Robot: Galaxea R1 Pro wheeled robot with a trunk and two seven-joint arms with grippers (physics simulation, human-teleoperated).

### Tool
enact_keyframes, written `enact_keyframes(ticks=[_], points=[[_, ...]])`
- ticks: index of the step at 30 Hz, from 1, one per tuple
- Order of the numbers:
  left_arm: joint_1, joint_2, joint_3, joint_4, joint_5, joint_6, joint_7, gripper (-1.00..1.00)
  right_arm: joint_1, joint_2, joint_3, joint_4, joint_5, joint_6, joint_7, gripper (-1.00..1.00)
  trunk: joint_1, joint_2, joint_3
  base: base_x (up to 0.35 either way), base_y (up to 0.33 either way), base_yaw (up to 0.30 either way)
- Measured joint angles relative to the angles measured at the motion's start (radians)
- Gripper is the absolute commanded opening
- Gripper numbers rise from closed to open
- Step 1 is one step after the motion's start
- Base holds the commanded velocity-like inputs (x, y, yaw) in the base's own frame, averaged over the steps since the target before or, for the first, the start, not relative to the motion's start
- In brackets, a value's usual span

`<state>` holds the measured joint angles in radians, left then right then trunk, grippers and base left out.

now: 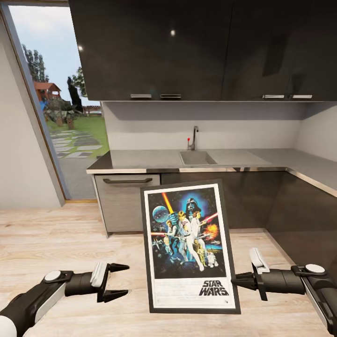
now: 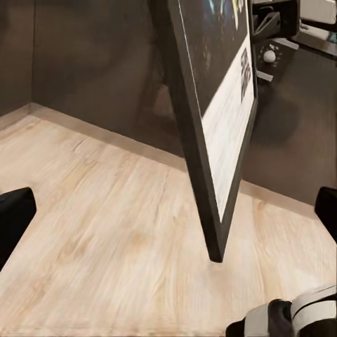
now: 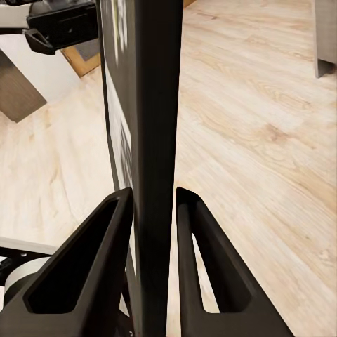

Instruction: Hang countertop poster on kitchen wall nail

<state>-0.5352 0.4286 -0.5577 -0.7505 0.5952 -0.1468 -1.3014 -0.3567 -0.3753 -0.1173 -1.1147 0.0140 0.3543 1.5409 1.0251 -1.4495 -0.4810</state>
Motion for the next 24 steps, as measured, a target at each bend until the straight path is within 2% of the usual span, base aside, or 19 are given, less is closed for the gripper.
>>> enact_keyframes(ticks=[6,10,13,15,17,19,20,24], points=[[0.0,0.02,0.016,0.07,0.004,-0.005,0.002,1.0,0.0,-0.001,-0.001,-0.002,-0.001,-0.001,0.0,-1.0,0.0,0.0,0.0,0.0,0.0,0.0],[0.0,0.021,0.032,0.145,0.009,-0.051,0.007,1.0,0.0,0.0,-0.004,-0.003,-0.006,-0.002,0.0,-1.0,0.0,0.0,0.0,0.0,0.0,0.0],[0.0,0.009,0.034,0.211,0.017,-0.085,0.009,1.0,0.0,0.0,-0.006,-0.003,-0.006,-0.003,-0.001,-1.0,0.0,0.0,0.0,0.0,0.0,0.0],[0.0,-0.013,0.036,0.261,0.043,-0.099,0.011,1.0,0.0,-0.001,-0.008,-0.004,-0.006,-0.003,-0.002,-1.0,0.0,0.0,0.0,0.0,0.0,0.0],[0.0,-0.032,0.037,0.343,0.115,-0.124,0.011,1.0,0.0,-0.001,-0.011,-0.004,-0.005,-0.003,-0.004,-1.0,0.0,0.0,0.0,0.0,0.0,0.0],[0.0,-0.039,0.035,0.383,0.164,-0.151,0.012,1.0,0.0,-0.001,-0.012,-0.005,-0.005,-0.003,-0.005,-1.0,0.0,0.0,0.0,0.0,0.0,0.0],[0.0,-0.055,0.034,0.436,0.228,-0.198,0.012,1.0,0.0,-0.001,-0.013,-0.005,-0.004,-0.003,-0.007,-1.0,0.0,0.0,0.0,0.0,0.0,0.0],[-0.001,-0.094,0.033,0.548,0.289,-0.247,0.012,1.0,0.0,-0.001,-0.014,-0.007,-0.003,-0.004,-0.01,-1.0,0.0,0.0,0.0,0.0,0.0,0.0]])
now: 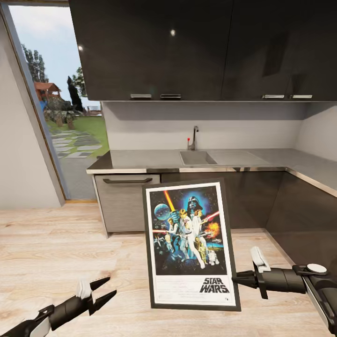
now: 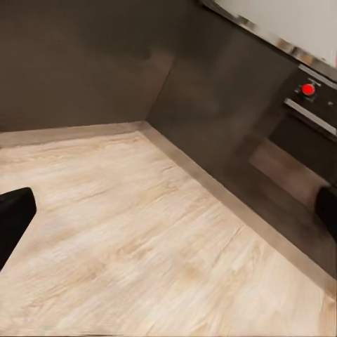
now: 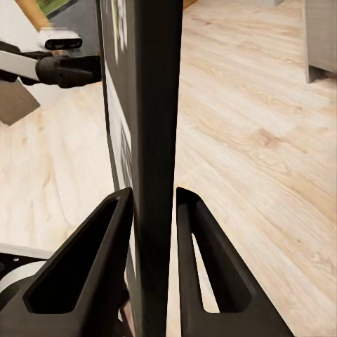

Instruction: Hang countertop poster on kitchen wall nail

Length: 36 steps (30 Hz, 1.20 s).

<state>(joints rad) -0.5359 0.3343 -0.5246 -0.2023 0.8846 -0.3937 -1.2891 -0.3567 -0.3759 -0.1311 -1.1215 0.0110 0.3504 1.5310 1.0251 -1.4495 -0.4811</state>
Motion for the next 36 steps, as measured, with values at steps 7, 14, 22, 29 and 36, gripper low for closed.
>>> enact_keyframes(ticks=[7,14,22,29,36], points=[[0.0,-0.068,0.002,0.139,0.065,-0.019,0.001,1.0,0.001,0.005,-0.071,0.002,0.0,-0.011,-0.002,-1.0,0.0,0.0,0.0,0.0,0.0,0.0],[0.003,-0.085,0.006,0.174,0.109,-0.018,0.003,1.0,0.002,0.015,-0.119,0.009,0.0,-0.047,-0.102,-1.0,0.0,0.0,0.0,0.0,0.0,0.0],[0.006,-0.093,0.007,0.173,0.134,-0.02,0.181,1.0,0.009,0.067,-0.118,0.009,-0.002,-0.052,-0.223,-1.0,0.0,0.0,0.0,0.0,0.0,0.0],[0.006,-0.092,0.063,0.173,0.136,-0.02,0.189,1.0,0.009,0.076,-0.118,0.009,-0.001,-0.052,-0.283,-1.0,-0.011,0.021,0.004,0.0,0.0,0.0],[0.006,-0.092,0.066,0.174,0.136,-0.02,0.194,1.0,0.009,0.081,-0.118,0.009,-0.002,-0.052,-0.337,-1.0,-0.038,0.07,0.016,0.0,0.0,0.0]])
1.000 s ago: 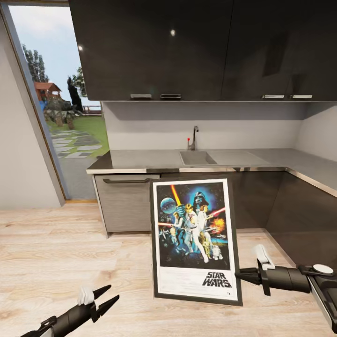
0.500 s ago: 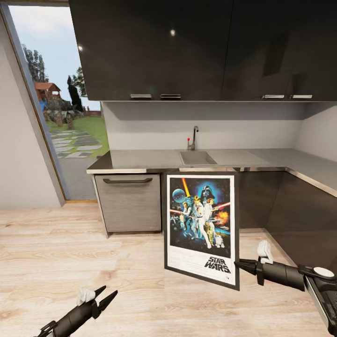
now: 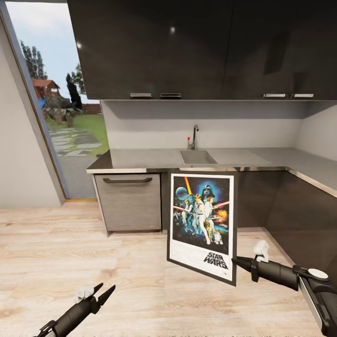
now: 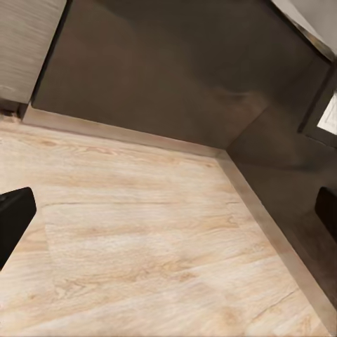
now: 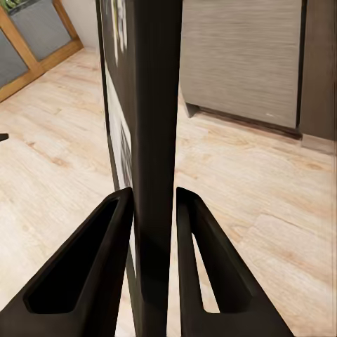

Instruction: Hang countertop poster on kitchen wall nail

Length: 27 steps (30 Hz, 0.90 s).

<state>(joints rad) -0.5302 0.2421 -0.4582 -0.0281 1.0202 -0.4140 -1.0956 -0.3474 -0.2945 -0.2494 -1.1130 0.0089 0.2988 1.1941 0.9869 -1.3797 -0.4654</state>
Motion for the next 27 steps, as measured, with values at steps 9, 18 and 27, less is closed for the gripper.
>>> enact_keyframes(ticks=[9,18,27], points=[[0.0,0.002,0.002,0.002,0.0,0.0,0.005,1.0,0.0,0.004,-0.004,-0.001,0.001,-0.001,-0.015,-1.0,-0.035,0.063,0.014,0.0,0.0,0.0],[0.0,0.002,0.001,0.002,0.089,0.003,0.117,1.0,0.0,0.003,-0.004,0.0,0.005,-0.123,-0.016,-1.0,-0.069,0.126,0.027,0.0,0.0,0.0],[0.0,-0.001,-0.003,0.003,0.092,0.006,0.12,1.0,0.0,0.003,-0.006,-0.003,0.004,-0.128,-0.017,-1.0,-0.104,0.189,0.041,0.0,0.0,0.0]])
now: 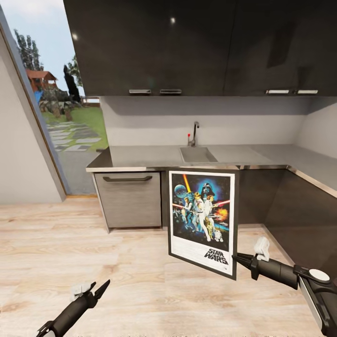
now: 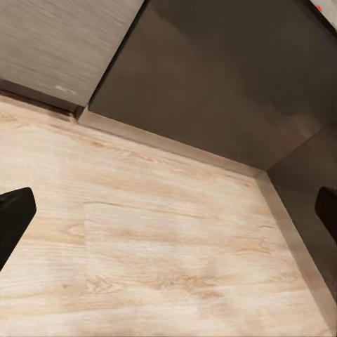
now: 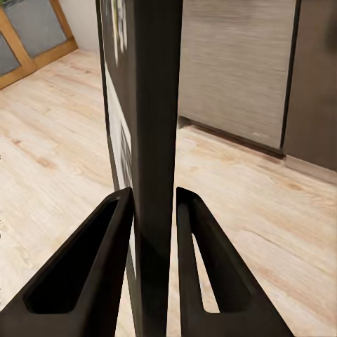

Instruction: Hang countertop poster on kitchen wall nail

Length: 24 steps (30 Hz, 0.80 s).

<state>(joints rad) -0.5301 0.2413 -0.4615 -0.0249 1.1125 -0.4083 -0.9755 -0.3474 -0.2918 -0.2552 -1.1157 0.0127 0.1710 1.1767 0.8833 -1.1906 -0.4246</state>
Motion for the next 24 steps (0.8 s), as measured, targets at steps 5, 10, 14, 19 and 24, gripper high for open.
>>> enact_keyframes(ticks=[5,10,14,19,24], points=[[0.0,-0.001,-0.002,0.0,0.0,0.0,0.0,1.0,0.0,0.0,0.002,0.0,-0.001,0.0,0.0,-1.0,-0.019,0.035,0.007,0.0,0.0,0.0],[0.0,-0.002,-0.001,0.0,0.0,0.0,0.0,1.0,0.0,0.001,0.002,0.0,-0.002,0.0,0.0,-1.0,-0.038,0.07,0.015,0.0,0.0,0.0],[0.0,-0.002,-0.001,0.0,0.0,0.0,0.0,1.0,0.0,0.0,0.002,0.0,-0.002,0.0,0.0,-1.0,-0.054,0.098,0.021,0.0,0.0,0.0],[0.0,-0.002,-0.001,0.0,0.0,0.0,0.0,1.0,0.0,0.0,-0.002,0.0,-0.003,0.001,0.0,-1.0,-0.073,0.133,0.035,0.0,0.0,0.0],[0.0,-0.002,-0.001,0.0,0.0,0.0,0.0,1.0,0.0,0.0,-0.005,0.001,-0.005,0.002,-0.03,-1.0,-0.092,0.168,0.05,0.0,0.0,0.0]])
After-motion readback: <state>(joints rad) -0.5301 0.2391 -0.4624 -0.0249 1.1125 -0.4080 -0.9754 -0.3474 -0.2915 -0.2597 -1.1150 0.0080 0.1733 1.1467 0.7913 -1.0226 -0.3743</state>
